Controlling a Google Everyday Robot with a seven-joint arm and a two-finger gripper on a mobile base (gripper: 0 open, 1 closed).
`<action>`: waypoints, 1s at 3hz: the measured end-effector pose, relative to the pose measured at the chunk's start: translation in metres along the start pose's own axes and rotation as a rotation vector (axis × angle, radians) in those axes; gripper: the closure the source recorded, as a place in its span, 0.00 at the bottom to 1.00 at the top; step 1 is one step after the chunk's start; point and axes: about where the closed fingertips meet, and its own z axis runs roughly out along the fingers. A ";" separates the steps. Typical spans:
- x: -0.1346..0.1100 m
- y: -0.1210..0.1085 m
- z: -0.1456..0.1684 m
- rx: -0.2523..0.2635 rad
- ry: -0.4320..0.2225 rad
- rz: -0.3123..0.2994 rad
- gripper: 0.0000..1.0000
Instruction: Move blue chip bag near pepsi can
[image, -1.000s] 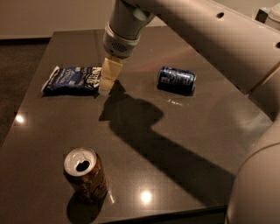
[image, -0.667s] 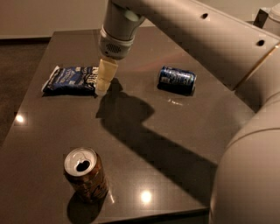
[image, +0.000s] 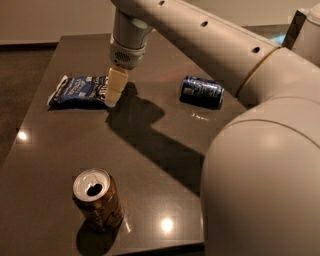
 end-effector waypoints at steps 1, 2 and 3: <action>-0.005 -0.007 0.018 -0.020 0.010 0.029 0.00; -0.011 -0.010 0.031 -0.036 0.013 0.041 0.00; -0.022 -0.011 0.039 -0.048 0.009 0.037 0.00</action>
Offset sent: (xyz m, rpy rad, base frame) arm 0.0241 0.0272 -0.0292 0.0053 0.0666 -0.0388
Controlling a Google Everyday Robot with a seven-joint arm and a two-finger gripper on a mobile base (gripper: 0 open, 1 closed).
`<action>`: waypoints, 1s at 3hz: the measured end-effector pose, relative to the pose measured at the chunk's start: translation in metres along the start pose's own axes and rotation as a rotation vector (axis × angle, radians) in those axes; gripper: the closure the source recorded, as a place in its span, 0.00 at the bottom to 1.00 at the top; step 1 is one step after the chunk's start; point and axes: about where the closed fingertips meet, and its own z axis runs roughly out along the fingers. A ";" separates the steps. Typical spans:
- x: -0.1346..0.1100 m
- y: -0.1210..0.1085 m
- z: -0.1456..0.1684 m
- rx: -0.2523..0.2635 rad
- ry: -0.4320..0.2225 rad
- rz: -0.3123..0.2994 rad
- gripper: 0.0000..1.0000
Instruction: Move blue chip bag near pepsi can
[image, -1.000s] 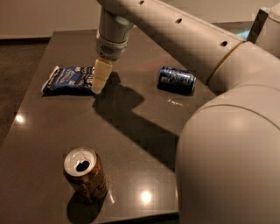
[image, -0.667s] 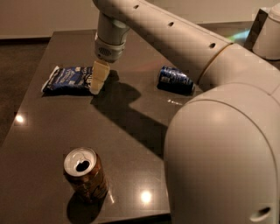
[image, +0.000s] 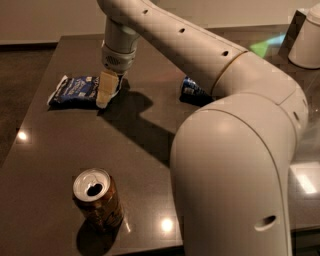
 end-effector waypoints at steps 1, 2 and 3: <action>-0.007 0.001 0.007 -0.020 0.016 -0.012 0.18; -0.009 0.006 0.007 -0.030 0.018 -0.010 0.41; -0.011 0.010 -0.004 -0.019 0.010 -0.007 0.64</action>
Offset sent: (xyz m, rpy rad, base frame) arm -0.0093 0.0121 0.0031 -0.0132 0.0370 0.0177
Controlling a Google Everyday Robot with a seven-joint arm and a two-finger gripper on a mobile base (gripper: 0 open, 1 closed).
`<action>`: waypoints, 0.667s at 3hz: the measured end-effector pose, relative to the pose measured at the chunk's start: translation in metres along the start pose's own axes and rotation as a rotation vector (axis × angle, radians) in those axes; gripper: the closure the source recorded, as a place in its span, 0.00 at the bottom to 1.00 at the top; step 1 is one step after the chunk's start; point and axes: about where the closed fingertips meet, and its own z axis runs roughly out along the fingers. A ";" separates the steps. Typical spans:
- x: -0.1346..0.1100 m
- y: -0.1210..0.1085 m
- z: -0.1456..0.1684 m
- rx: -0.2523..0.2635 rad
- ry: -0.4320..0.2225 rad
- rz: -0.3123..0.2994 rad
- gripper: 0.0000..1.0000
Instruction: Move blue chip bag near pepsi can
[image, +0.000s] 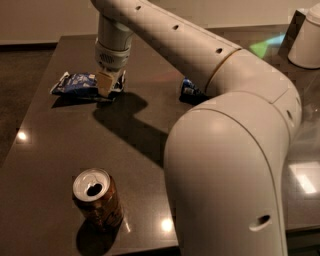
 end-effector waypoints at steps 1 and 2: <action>0.004 0.005 -0.021 0.026 -0.011 0.019 0.88; 0.012 0.010 -0.047 0.072 -0.012 0.050 1.00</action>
Offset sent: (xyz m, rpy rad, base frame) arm -0.0310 -0.0457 0.0731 -0.0005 -0.1006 -0.1298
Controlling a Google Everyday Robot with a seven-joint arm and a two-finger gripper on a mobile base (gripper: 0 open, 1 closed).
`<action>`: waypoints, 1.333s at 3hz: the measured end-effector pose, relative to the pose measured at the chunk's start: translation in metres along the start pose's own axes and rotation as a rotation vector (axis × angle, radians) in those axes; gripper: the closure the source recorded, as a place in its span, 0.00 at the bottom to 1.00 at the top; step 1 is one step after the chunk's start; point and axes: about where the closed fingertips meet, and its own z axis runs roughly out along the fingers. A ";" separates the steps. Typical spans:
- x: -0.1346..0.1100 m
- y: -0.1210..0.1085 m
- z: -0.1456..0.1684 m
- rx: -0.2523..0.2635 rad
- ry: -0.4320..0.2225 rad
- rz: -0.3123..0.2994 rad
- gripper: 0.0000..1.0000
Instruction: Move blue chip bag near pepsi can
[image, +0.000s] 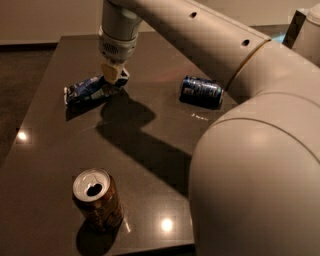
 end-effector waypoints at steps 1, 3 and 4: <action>0.016 0.002 -0.025 0.050 0.016 0.050 1.00; 0.062 -0.013 -0.046 0.111 0.042 0.182 1.00; 0.083 -0.024 -0.046 0.113 0.029 0.235 1.00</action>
Offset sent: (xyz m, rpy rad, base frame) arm -0.0206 -0.0801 0.0398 -0.0495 -0.0578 -0.2300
